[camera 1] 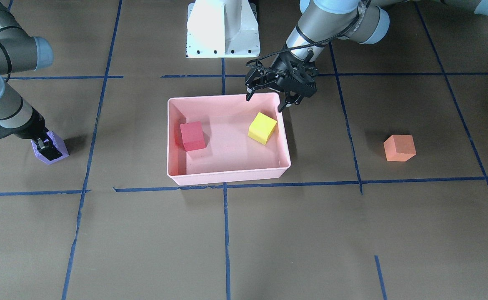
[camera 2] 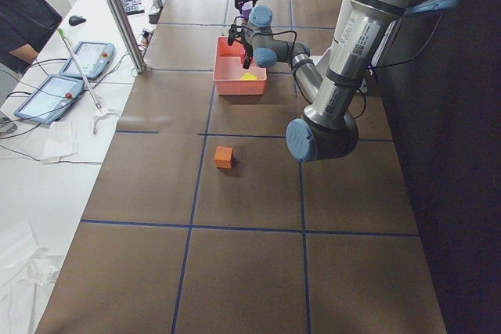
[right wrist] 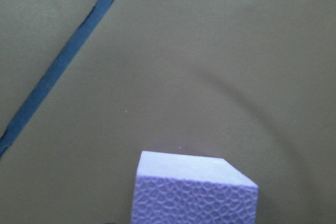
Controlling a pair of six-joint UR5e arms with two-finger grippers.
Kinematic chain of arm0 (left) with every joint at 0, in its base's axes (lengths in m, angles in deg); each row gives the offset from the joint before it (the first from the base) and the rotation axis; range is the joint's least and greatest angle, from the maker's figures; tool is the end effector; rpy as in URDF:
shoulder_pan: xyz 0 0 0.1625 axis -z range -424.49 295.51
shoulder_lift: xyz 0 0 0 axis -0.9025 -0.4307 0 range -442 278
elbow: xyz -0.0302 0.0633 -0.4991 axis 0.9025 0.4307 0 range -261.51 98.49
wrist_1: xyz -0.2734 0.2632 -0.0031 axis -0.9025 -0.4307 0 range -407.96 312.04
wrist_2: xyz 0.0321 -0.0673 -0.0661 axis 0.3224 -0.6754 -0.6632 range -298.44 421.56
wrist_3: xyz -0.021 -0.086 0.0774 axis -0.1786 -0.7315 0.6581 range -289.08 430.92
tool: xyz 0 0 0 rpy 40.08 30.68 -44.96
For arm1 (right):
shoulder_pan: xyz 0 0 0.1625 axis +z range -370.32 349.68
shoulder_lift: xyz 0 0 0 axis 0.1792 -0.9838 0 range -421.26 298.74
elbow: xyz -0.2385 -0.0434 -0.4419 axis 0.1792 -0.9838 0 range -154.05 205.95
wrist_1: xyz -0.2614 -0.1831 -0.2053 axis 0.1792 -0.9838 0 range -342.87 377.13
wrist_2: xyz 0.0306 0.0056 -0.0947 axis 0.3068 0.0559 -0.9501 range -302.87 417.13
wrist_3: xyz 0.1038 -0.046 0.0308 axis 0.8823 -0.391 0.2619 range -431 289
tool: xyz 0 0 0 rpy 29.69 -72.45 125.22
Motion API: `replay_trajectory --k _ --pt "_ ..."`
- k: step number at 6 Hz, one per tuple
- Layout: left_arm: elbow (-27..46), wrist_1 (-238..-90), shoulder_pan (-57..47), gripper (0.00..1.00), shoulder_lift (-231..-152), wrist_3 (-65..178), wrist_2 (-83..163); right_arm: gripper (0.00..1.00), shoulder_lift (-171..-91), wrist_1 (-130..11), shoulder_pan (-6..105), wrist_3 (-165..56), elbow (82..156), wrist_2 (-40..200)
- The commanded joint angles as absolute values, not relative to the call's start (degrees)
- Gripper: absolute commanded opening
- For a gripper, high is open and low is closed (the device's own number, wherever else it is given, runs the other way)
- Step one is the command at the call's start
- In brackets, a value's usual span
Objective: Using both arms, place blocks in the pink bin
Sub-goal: 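Close the right gripper on the purple cube and lift it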
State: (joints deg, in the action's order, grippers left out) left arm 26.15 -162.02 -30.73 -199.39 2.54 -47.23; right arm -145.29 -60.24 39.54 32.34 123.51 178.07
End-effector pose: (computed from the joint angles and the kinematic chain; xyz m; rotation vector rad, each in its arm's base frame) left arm 0.4644 -0.4253 0.3052 0.3005 1.1890 0.0131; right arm -0.2872 -0.4534 0.6274 -0.3784 -0.6118 0.9341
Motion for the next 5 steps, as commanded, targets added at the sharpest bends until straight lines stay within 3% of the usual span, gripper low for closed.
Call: replay_trajectory --k 1,2,3,4,5 --pt "27.12 -161.95 -30.74 0.99 -199.24 2.54 -46.81 0.30 -145.28 -60.47 39.34 32.97 123.42 176.58" --pt "27.48 -161.87 -30.74 0.99 -199.24 2.54 -46.81 0.04 -145.28 -60.48 39.34 32.98 123.43 176.40" --pt "28.26 -161.87 -30.74 0.99 -198.98 2.54 -46.81 0.00 -144.84 -60.74 40.38 32.98 125.25 176.48" --pt "31.14 -161.87 -30.74 0.99 -196.37 2.63 -46.99 0.00 -143.10 -64.39 41.00 32.98 132.32 176.39" --pt "34.56 -161.78 -30.47 0.99 -192.95 2.63 -46.99 0.00 -136.12 -69.74 40.83 32.98 136.48 176.48"
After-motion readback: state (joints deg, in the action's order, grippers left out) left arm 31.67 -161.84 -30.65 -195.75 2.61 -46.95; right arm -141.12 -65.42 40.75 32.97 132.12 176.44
